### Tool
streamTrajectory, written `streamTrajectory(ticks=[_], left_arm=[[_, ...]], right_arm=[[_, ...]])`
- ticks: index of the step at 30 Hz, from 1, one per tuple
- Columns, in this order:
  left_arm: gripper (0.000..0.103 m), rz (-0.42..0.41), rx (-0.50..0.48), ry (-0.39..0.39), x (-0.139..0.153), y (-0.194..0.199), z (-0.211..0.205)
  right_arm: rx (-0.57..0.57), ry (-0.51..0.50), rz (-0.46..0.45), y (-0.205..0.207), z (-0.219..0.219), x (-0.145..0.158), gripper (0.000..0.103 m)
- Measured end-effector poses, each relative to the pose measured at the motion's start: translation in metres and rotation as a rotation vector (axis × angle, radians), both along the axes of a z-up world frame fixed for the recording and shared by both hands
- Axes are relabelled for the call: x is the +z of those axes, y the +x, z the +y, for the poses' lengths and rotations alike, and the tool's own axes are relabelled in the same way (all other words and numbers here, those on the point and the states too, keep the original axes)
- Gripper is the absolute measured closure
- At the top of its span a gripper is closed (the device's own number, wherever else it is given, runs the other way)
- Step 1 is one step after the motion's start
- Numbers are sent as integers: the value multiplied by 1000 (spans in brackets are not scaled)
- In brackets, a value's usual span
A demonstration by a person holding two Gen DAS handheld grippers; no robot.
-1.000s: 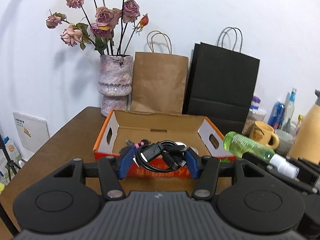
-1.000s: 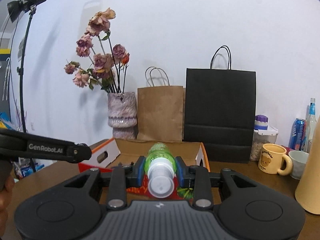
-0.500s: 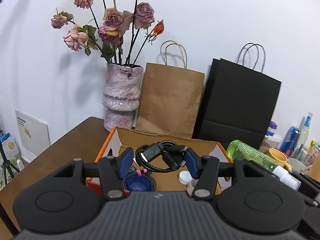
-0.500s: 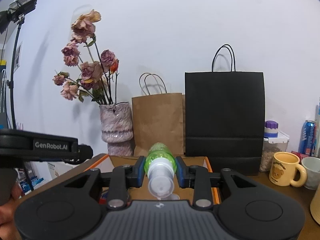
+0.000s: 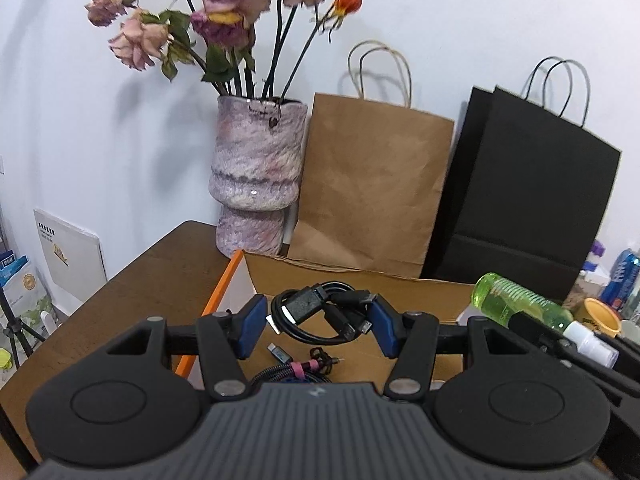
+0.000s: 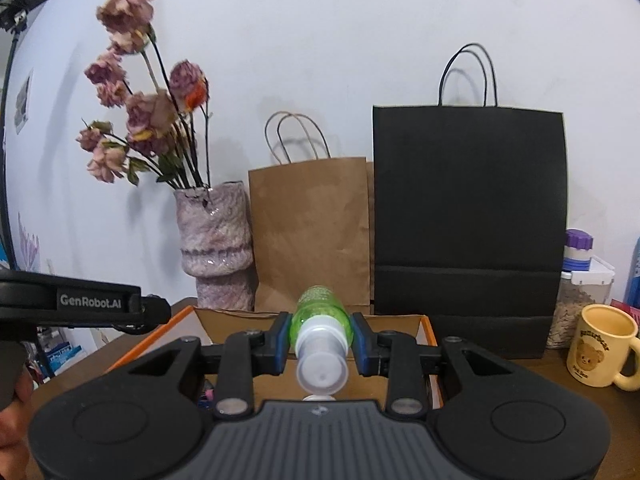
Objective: Organize rigid objects
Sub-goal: 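Carry the black cable and green bottle into the red box and release both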
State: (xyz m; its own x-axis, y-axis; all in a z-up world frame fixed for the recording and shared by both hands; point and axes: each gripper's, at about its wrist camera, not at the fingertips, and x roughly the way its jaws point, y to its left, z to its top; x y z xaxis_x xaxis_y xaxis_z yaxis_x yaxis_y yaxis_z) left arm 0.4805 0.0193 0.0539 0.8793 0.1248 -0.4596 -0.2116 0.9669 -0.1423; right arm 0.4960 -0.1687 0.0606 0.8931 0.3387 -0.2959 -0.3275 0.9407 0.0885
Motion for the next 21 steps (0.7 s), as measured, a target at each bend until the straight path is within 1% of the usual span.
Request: streamTrajectory(ticks=[10, 15, 21], left_arm=[[46, 86, 19, 44, -19, 44, 4], [47, 112, 31, 60, -26, 53, 7], [47, 130, 24, 67, -30, 58, 7]], right_arm=[[25, -44, 74, 52, 11, -13, 73], [34, -60, 109, 66, 16, -25, 73], [27, -70, 143, 71, 15, -37, 73]])
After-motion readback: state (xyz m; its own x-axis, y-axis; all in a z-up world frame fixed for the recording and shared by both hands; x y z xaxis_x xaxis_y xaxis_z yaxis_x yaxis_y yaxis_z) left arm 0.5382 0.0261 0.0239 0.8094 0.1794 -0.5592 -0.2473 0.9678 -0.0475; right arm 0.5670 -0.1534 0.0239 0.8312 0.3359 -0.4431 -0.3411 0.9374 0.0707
